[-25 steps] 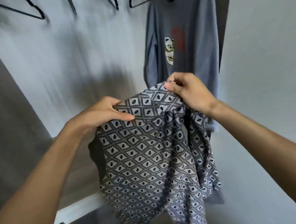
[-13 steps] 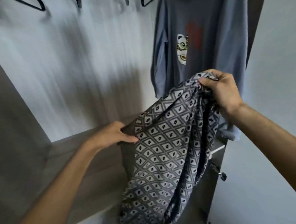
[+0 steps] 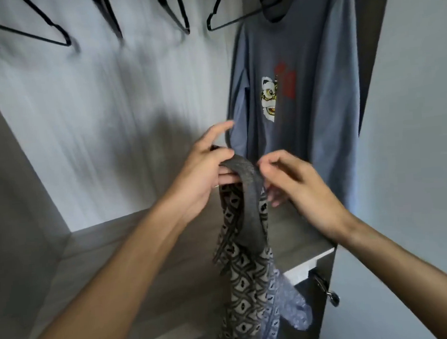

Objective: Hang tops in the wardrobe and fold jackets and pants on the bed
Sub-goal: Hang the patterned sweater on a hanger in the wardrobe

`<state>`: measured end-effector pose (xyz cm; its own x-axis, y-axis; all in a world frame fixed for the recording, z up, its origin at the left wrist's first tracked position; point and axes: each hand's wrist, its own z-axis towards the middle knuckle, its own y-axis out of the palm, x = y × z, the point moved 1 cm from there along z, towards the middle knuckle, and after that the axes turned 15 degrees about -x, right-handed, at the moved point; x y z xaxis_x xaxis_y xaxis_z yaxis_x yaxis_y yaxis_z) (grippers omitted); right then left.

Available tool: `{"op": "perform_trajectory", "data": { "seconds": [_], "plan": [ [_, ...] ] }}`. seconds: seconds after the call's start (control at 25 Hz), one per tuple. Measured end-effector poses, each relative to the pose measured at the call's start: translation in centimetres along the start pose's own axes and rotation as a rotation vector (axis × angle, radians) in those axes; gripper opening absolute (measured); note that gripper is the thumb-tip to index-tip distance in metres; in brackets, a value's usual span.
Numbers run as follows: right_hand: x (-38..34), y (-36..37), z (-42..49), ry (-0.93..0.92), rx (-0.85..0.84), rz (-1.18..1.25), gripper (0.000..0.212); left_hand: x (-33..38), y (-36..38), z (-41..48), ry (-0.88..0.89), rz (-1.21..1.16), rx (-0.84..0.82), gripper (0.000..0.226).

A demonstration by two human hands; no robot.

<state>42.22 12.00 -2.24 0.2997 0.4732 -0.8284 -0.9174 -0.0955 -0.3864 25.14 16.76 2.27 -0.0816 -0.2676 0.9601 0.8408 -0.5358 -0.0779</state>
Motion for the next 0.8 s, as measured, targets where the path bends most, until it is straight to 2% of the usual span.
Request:
{"op": "perform_trajectory", "data": {
  "seconds": [0.04, 0.12, 0.16, 0.2, 0.28, 0.32, 0.4, 0.44, 0.52, 0.6, 0.68, 0.72, 0.8],
  "plan": [
    [-1.0, 0.2, -0.6, 0.037, -0.044, -0.081, 0.038, 0.3, 1.0, 0.6, 0.017, 0.046, -0.013, 0.039],
    [-0.9, -0.6, -1.0, 0.186, 0.016, -0.469, 0.052, 0.9, 2.4, 1.4, 0.052, 0.08, -0.025, 0.028],
    [-1.0, -1.7, -1.2, 0.252, 0.097, -0.616, 0.049, 1.2, 3.3, 1.8, 0.065, 0.099, -0.058, 0.023],
    [-0.8, -2.9, -1.3, 0.252, 0.177, -0.664, 0.041, 1.5, 4.1, 2.1, 0.077, 0.147, -0.11, 0.026],
    [-0.2, -4.9, -1.2, 0.145, 0.203, -0.56, 0.027, 1.7, 4.9, 2.3, 0.104, 0.309, -0.172, 0.041],
    [0.0, -5.9, -1.4, 0.101, 0.151, -0.375, 0.022, 1.8, 5.3, 2.6, 0.121, 0.384, -0.156, 0.04],
    [0.9, -7.2, -2.1, 0.07, -0.043, 0.105, 0.022, 2.3, 5.7, 2.7, 0.155, 0.544, -0.104, 0.021],
    [1.5, -7.8, -2.4, 0.074, -0.105, 0.233, 0.02, 2.8, 5.7, 2.6, 0.174, 0.724, -0.069, 0.008],
    [2.8, -8.6, -2.8, 0.071, -0.149, 0.232, 0.023, 3.6, 4.9, 2.3, 0.182, 1.234, 0.001, 0.017],
    [3.6, -9.1, -2.6, 0.022, -0.143, -0.06, 0.016, 4.1, 3.9, 1.9, 0.178, 1.52, 0.081, 0.028],
    [4.2, -9.1, -2.6, -0.036, -0.144, -0.514, 0.037, 3.8, 2.1, 1.9, 0.205, 1.499, 0.117, 0.035],
    [4.3, -9.0, -2.8, -0.051, -0.139, -0.653, 0.05, 3.4, 0.9, 2.1, 0.238, 1.366, 0.097, 0.038],
    [4.3, -8.9, -3.2, -0.114, -0.133, -0.747, 0.063, 2.5, -1.4, 2.6, 0.229, 0.898, 0.036, 0.037]
  ]
}}
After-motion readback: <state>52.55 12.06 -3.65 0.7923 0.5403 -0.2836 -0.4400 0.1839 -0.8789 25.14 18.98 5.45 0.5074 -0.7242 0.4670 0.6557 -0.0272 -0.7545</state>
